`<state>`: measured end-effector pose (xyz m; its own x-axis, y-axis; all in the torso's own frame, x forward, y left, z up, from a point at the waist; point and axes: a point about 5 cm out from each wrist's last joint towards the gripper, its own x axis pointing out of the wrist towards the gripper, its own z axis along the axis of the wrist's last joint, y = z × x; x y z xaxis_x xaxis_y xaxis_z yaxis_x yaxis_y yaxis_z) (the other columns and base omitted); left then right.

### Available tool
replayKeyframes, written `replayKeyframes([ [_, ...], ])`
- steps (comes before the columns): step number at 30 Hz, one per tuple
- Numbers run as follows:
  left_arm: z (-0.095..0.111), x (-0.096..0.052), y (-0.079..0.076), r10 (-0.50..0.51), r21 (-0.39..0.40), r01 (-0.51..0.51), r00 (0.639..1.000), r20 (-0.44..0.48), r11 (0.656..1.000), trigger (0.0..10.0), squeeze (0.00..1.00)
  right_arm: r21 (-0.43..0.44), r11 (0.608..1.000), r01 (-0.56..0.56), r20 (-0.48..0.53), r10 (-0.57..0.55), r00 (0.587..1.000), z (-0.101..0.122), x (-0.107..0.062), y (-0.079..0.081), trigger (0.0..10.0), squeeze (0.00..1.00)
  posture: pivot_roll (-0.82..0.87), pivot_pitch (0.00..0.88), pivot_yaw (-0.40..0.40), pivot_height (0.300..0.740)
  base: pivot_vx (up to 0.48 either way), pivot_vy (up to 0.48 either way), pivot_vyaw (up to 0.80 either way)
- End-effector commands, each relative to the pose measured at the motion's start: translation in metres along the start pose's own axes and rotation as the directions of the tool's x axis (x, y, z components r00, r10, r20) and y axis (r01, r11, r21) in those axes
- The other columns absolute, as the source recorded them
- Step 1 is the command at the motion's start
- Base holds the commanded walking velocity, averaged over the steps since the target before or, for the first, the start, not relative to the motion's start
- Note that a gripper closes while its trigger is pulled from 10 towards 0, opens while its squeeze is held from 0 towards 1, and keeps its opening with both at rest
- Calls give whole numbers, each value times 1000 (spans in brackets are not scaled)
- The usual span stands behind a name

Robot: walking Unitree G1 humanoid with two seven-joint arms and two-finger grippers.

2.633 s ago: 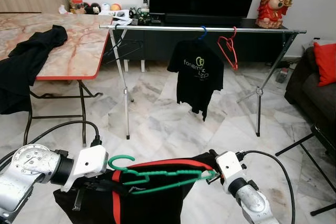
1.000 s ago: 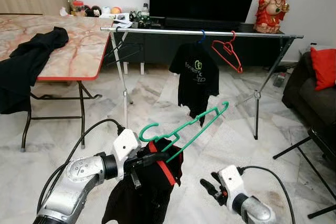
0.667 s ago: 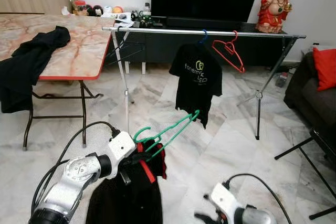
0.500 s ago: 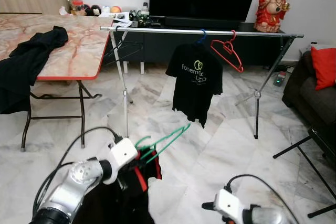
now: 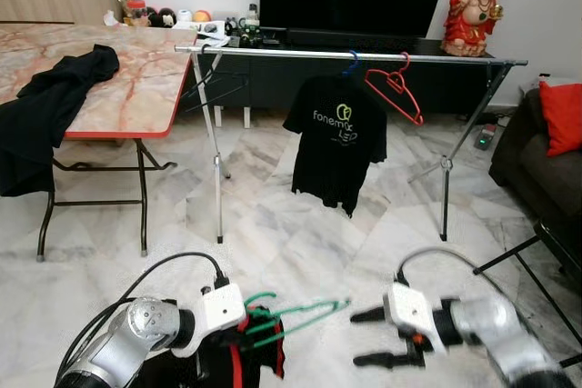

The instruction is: Hang hanger

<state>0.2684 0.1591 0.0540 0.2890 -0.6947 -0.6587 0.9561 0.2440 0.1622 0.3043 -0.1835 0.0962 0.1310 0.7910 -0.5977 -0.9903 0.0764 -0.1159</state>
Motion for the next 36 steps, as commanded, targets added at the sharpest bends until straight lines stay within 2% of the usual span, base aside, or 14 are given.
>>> replayKeyframes([
  [1,5,-3,2,-12,38,12,1000,-9,999,10000,0,-1,1000,-14,-8,14,1000,3,-3,-3,10000,0,46,0,-77,740,0,0,0],
  [4,5,-4,0,-66,42,67,997,-28,997,10000,0,-14,999,-33,-9,32,999,15,-3,-12,10000,0,44,0,-81,740,0,0,0],
  [5,5,-3,-3,-113,48,115,993,-44,992,10000,0,-4,1000,-26,-23,26,999,15,1,-16,10000,0,39,0,-84,740,0,0,0],
  [9,10,0,-7,-155,61,157,987,-39,986,10000,0,25,998,-54,-43,55,998,9,9,-13,10000,0,50,0,-90,740,0,0,0],
  [12,22,0,-4,-176,94,178,984,-31,980,10000,0,19,998,-52,-28,53,998,9,22,-11,10000,0,62,1,-96,740,0,0,0],
  [16,34,-2,-5,-240,123,239,971,-11,963,10000,0,23,995,-97,13,97,995,14,30,-8,10000,0,64,4,-96,740,0,0,0],
  [20,44,-3,-4,-270,133,267,963,3,955,10000,0,24,991,-131,8,131,991,13,34,-6,10000,0,64,4,-96,740,0,0,0],
  [22,47,-3,-4,-273,134,270,962,4,953,10000,0,20,991,-134,1,134,991,13,35,-6,10000,0,72,4,-99,740,0,0,0],
  [27,55,1,0,-273,141,271,962,-6,952,10000,0,33,980,-197,60,195,979,19,41,-3,10000,0,75,3,-102,740,0,0,0],
  [32,60,10,3,-267,136,267,964,-15,954,10000,0,47,971,-233,105,227,968,23,45,-1,10000,0,75,3,-105,740,0,0,0],
  [36,61,10,3,-260,125,261,965,-19,957,10000,0,43,972,-232,97,227,969,22,46,-1,10000,0,74,3,-107,740,0,0,0],
])
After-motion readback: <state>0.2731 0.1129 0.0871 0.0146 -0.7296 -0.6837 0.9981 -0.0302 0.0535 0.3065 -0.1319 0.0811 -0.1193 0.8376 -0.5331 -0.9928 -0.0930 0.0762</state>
